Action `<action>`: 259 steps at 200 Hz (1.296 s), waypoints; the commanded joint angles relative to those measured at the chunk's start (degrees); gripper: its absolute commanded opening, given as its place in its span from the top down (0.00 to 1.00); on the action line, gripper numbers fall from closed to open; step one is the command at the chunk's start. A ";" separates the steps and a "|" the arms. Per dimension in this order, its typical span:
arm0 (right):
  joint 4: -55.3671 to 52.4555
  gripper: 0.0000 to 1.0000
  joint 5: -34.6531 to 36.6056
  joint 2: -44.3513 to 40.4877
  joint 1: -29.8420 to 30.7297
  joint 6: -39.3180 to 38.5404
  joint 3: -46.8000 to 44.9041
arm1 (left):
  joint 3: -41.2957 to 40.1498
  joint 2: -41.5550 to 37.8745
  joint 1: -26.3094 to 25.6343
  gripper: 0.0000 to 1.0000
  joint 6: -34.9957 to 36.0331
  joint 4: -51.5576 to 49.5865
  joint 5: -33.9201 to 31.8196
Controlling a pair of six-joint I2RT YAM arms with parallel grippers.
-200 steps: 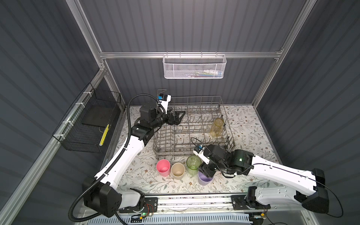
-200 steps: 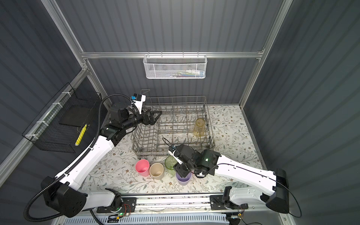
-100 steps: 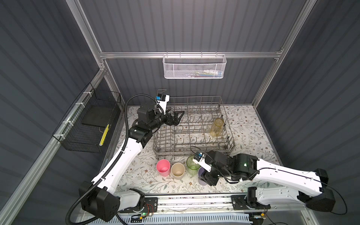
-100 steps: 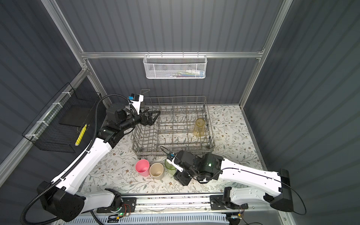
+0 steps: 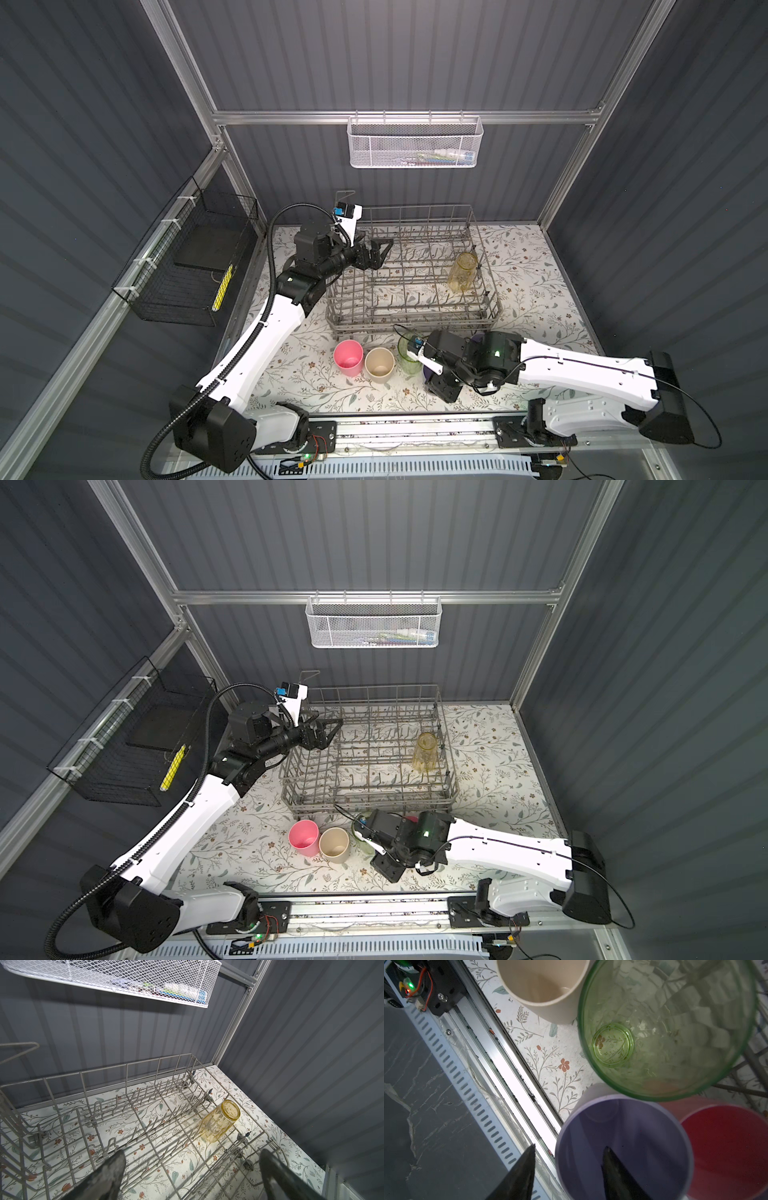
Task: Load cups into a dish rack
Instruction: Pick up the cup from the bottom-center of the table.
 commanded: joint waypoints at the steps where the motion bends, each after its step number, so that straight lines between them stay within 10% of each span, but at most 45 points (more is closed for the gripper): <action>1: 0.50 0.49 -0.71 0.99 0.34 -0.37 -0.81 | -0.63 -1.61 -0.29 0.01 0.23 -0.49 0.48; 145: -5.50 0.93 -1.41 1.06 0.54 -1.66 1.17 | -1.02 -2.12 -0.29 0.01 0.32 -0.72 -0.20; 259: -23.73 1.00 -9.70 -7.18 0.66 -4.92 20.47 | -0.41 -1.93 -0.29 0.00 0.26 -0.73 -0.22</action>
